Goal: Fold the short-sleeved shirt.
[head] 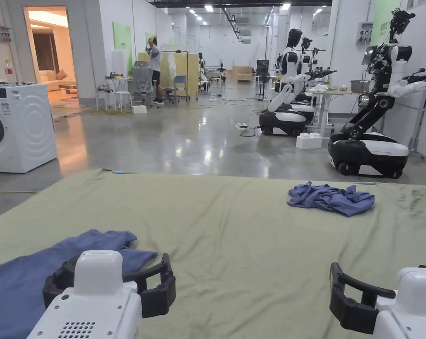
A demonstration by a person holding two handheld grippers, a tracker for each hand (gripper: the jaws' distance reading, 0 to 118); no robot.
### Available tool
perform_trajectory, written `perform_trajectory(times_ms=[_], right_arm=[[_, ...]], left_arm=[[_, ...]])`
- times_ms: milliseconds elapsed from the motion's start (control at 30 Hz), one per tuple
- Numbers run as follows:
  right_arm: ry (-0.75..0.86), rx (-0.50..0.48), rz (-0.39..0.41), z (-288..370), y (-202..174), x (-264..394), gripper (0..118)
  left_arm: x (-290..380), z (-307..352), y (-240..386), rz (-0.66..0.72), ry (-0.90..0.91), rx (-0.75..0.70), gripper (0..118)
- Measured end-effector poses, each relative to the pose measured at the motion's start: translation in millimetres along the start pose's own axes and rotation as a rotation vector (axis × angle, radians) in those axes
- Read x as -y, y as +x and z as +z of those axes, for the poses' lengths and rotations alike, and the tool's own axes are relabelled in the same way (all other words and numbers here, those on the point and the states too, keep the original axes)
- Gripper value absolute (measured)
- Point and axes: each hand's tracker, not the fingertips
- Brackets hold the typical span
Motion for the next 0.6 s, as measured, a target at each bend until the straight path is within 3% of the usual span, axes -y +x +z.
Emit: perform_trajectory(times_ms=[200,233,300,367,400,600], right_arm=[[0.007,0.051,0.059,3.4,-4.9,-0.7,115],[0.010,0.052,0.054,4.5,-4.4,-0.5,93],[0.027,0.054,0.046,6.6,-3.6,-0.3,3],[0.026,0.118,0.027,5.6,-2.8,1.4,3],[0.011,0.054,-0.011,6.1,1.2,1.9,3],[-0.008,0.078,0.015,7.9,1.7,7.4,3]], left_arm=[[-2.2,-2.8,10.2,0.012,-0.004,0.029,118],[-2.7,-1.3,12.2,0.013,-0.002,0.033,101],[-4.0,0.3,21.8,-0.052,0.021,0.000,0],[-9.0,-0.8,22.9,-0.052,0.018,0.007,0],[-13.7,-0.8,19.7,-0.040,-0.009,0.067,0],[-7.6,-2.0,26.6,-0.060,-0.016,0.049,0]])
